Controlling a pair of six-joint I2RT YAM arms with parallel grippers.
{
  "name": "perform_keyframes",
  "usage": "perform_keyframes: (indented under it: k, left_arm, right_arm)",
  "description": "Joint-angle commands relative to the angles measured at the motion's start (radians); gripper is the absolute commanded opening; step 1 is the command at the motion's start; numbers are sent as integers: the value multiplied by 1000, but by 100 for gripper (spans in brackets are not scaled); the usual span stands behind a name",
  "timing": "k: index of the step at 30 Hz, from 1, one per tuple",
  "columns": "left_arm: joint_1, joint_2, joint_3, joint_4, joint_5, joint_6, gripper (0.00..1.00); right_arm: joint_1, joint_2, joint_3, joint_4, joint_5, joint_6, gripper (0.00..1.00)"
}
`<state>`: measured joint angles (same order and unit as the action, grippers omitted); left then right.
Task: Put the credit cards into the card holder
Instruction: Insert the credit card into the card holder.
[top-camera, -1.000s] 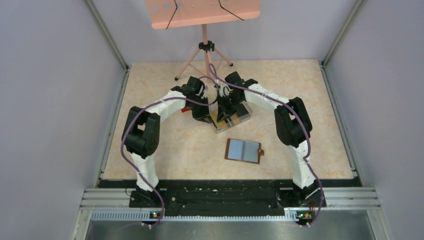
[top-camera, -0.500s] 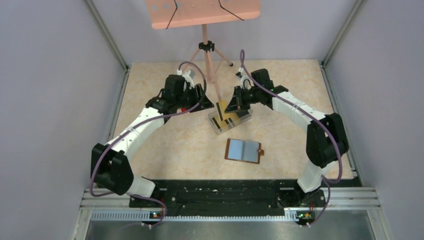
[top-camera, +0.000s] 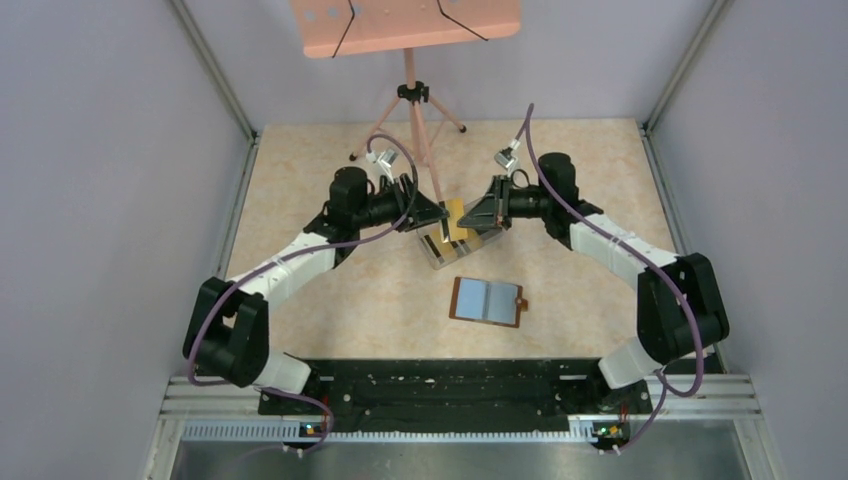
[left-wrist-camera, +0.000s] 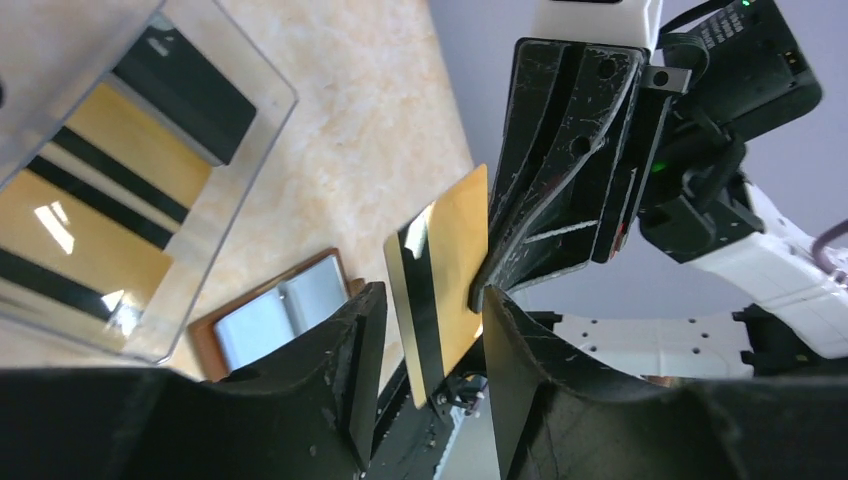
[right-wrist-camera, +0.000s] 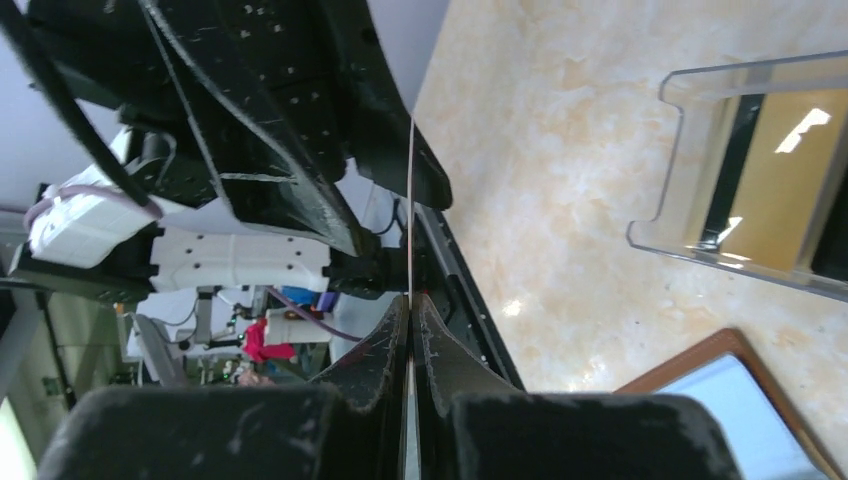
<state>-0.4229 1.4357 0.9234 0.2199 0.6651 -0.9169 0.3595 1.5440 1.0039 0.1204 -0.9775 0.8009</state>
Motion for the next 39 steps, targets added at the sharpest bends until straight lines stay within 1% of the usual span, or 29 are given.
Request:
perform_keyframes:
  k: [1,4,9,18,19,21,22,24,25,27,29,30,34,36,39]
  left_arm:
    - [-18,30,-11,178,90,-65,43]
    - [-28,33,-22,183,82,-72,34]
    - [-31,14,-54,199,74,-79,29]
    - [-40,-8,-99,275,102,-126,27]
    - [-44,-6,-98,275,106,-129,25]
    - [-51,0,-98,281,124,-135,17]
    - [-55,3,-97,283,129,-135,11]
    - [-60,8,-94,273,130,-134,2]
    - [-62,10,-94,273,128,-134,0]
    - [-67,11,-95,272,118,-134,0]
    - [-68,9,-90,246,106,-122,0]
    - [-68,7,-84,230,98,-107,0]
    - [-77,10,-41,61,75,-17,0]
    - [-86,18,-22,-13,61,28,0]
    - [-113,38,-2,-106,28,90,0]
  right_arm:
    - [-1,-54,-37,234,-76,144,0]
    - [-1,-66,-50,254,-70,164,0]
    - [-1,-82,-64,244,-61,164,0]
    - [-1,-94,-84,245,-34,170,0]
    - [-2,-93,-84,246,-34,171,0]
    - [-1,-92,-86,249,-32,172,0]
    - [-2,-93,-85,248,-33,172,0]
    - [-2,-90,-87,249,-32,172,0]
    - [-2,-88,-89,247,-32,170,0]
    - [-2,-87,-89,227,-26,161,0]
    - [-1,-90,-90,186,-17,134,9]
    - [-2,-92,-90,159,-6,122,16]
    - [-8,-107,-89,22,42,24,37]
    - [-16,-110,-98,-25,58,-11,44]
    - [-33,-119,-113,-105,80,-67,51]
